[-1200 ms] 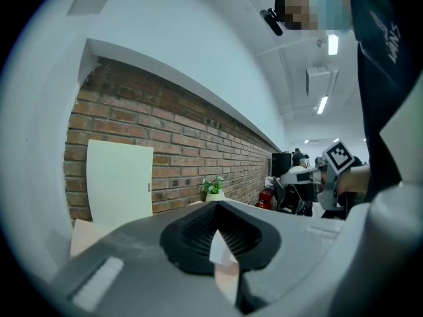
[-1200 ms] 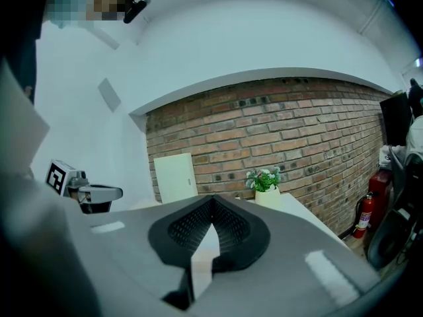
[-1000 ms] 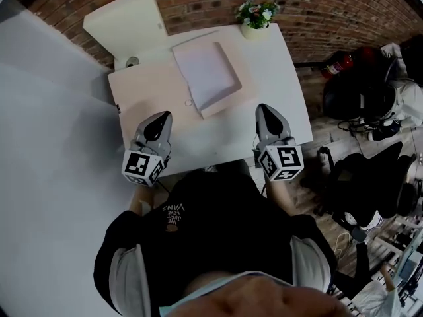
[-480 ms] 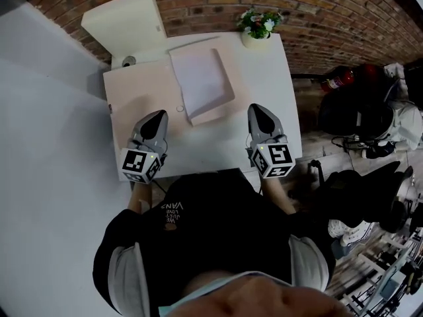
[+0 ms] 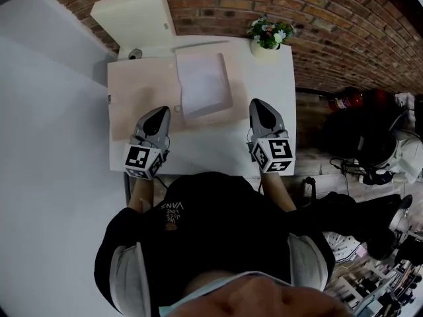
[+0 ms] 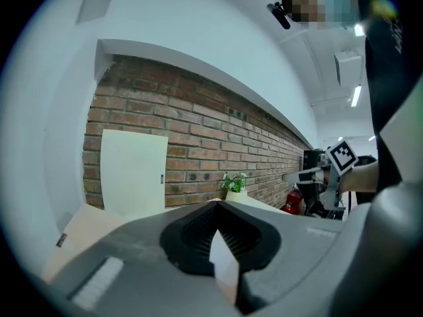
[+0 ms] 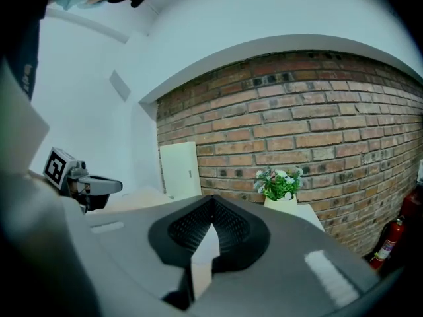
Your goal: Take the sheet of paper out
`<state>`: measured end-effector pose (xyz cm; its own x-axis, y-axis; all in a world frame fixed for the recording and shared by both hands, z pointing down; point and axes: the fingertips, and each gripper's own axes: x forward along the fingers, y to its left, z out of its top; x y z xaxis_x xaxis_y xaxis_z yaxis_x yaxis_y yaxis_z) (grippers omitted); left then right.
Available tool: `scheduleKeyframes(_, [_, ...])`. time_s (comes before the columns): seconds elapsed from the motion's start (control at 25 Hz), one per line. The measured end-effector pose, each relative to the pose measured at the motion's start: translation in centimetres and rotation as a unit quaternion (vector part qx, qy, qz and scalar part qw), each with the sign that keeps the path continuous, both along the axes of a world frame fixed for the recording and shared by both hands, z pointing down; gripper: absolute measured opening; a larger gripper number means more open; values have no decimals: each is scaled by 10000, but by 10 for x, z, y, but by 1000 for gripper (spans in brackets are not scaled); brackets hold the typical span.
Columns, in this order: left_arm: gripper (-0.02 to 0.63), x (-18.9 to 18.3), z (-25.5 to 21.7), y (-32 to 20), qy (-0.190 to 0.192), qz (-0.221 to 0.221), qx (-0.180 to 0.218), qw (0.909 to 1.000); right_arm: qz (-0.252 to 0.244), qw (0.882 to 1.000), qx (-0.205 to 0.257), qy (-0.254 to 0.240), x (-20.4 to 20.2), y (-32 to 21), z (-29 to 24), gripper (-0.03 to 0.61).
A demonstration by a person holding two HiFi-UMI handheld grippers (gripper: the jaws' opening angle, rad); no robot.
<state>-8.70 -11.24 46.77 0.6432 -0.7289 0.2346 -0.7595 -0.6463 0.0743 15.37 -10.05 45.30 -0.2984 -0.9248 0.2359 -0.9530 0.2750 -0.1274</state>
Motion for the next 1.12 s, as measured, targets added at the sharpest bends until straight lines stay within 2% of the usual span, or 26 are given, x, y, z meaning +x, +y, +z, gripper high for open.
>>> scheduleKeyframes(0.48, [0, -8, 14, -14, -76, -585, -85, 9982, -511, 9985, -119, 124, -3, -42, 19, -2])
scheduleKeyframes(0.84, [0, -8, 41, -29, -216, -577, -428, 9972, -576, 9975, -322, 243, -6, -75, 47, -2])
scheduleKeyframes(1.12, [0, -3, 68, -46, -381, -568, -841, 9941, -591, 9955, -683, 273, -6, -94, 78, -2])
